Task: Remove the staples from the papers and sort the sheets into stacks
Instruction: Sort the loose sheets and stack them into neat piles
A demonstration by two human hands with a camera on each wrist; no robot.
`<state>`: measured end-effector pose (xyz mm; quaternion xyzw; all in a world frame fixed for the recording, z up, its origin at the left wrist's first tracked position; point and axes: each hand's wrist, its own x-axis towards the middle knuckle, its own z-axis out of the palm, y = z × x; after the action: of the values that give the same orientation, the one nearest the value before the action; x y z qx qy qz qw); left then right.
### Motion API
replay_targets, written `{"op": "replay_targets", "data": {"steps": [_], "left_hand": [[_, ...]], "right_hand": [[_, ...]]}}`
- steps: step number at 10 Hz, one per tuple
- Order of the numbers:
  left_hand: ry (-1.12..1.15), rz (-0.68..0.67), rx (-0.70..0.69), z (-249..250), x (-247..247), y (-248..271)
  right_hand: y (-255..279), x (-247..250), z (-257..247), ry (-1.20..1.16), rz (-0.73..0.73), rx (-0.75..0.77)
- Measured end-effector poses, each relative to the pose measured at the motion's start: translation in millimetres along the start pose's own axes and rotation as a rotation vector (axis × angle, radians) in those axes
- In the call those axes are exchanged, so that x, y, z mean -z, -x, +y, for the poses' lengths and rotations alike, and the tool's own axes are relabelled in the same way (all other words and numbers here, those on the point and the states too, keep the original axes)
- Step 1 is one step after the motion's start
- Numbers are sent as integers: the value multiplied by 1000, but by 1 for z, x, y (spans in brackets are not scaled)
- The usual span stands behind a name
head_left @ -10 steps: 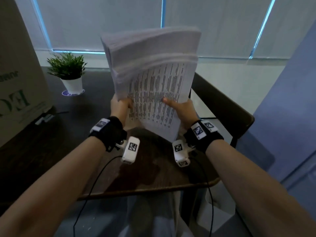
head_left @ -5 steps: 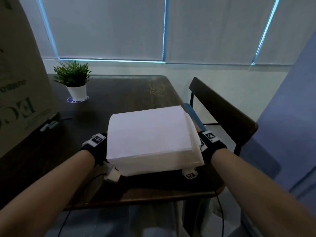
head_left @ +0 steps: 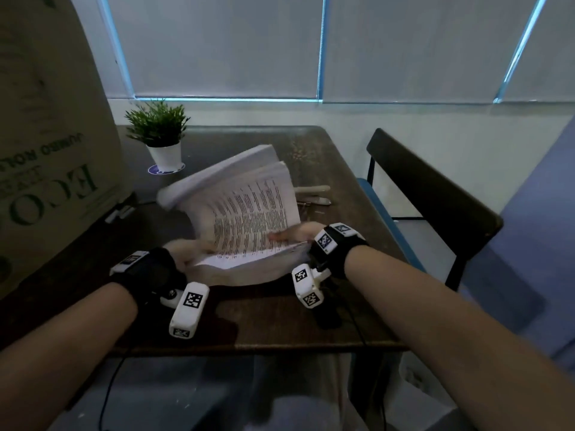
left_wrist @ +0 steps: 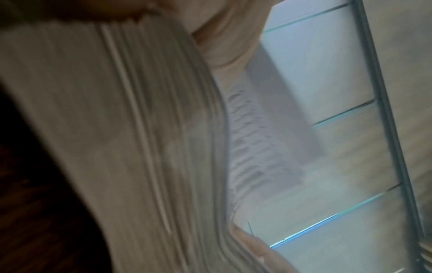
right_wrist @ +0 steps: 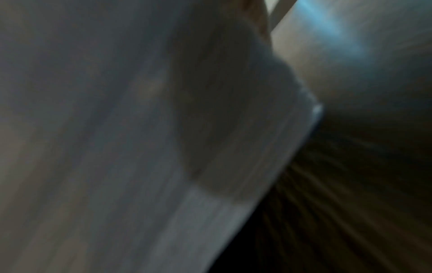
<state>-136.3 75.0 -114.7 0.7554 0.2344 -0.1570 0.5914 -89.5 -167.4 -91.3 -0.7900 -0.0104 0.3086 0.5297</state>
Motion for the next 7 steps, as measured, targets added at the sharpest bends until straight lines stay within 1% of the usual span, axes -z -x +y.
{"op": "replay_targets", "data": {"steps": [1, 2, 3, 4, 5, 6, 7], "left_hand": [[-31, 105, 1, -3, 4, 0], [-56, 101, 18, 2, -2, 2], [-69, 84, 31, 1, 0, -5], [-58, 114, 33, 3, -6, -5], [-8, 139, -27, 8, -25, 17], [5, 101, -75, 12, -51, 38], [73, 42, -95, 15, -73, 44]], "right_hand": [[-1, -1, -5, 95, -33, -86], [-54, 27, 16, 179, -31, -33], [0, 15, 17, -146, -94, -35], [45, 15, 25, -405, -83, -18], [63, 21, 35, -703, -36, 21], [86, 25, 39, -861, 61, 18], [86, 16, 33, -846, 113, -29]]}}
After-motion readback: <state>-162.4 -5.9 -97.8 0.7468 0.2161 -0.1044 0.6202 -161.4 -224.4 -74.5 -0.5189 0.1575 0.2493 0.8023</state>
